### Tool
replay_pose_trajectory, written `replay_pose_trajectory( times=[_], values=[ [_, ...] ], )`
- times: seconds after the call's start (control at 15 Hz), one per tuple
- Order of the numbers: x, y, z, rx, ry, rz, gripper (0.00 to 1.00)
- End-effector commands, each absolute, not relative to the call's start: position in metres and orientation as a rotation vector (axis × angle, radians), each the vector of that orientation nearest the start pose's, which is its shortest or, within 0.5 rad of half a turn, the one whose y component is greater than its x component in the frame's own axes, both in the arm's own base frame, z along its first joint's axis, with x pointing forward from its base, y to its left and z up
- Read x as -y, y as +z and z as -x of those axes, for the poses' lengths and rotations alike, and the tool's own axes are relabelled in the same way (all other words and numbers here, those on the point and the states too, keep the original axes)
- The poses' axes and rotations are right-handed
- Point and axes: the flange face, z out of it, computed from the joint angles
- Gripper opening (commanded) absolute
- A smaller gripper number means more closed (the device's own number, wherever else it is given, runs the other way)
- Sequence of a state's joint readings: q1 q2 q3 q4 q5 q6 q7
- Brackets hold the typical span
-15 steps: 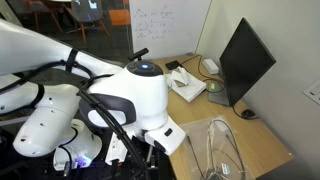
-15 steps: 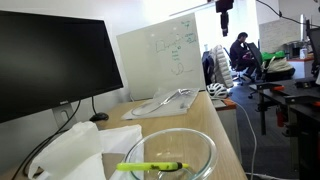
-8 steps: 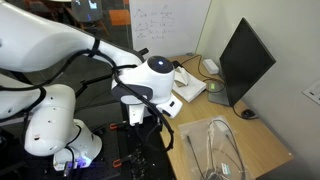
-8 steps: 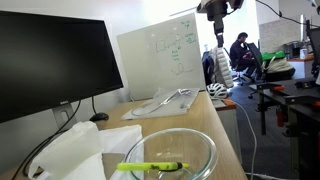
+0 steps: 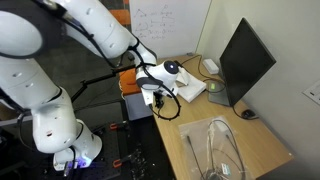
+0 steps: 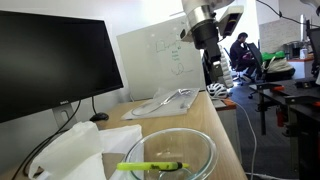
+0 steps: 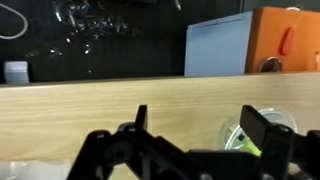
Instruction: Move the bowl to the right side of the desk
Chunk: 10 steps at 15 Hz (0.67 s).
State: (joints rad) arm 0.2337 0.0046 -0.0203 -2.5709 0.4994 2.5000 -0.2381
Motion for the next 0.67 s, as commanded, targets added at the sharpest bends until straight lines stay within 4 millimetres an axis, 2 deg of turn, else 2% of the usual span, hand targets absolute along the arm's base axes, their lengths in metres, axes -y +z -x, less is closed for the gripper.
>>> replay_pose_trajectory(
  times=[0.0,0.33,0.6],
  values=[
    [-0.122,0.217,-0.471,0.046,0.147,2.811,1.00],
    [-0.174,0.167,-0.508,0.075,0.218,2.797,1.00],
    [-0.198,0.149,-0.530,0.083,0.204,2.794,1.00]
  ],
)
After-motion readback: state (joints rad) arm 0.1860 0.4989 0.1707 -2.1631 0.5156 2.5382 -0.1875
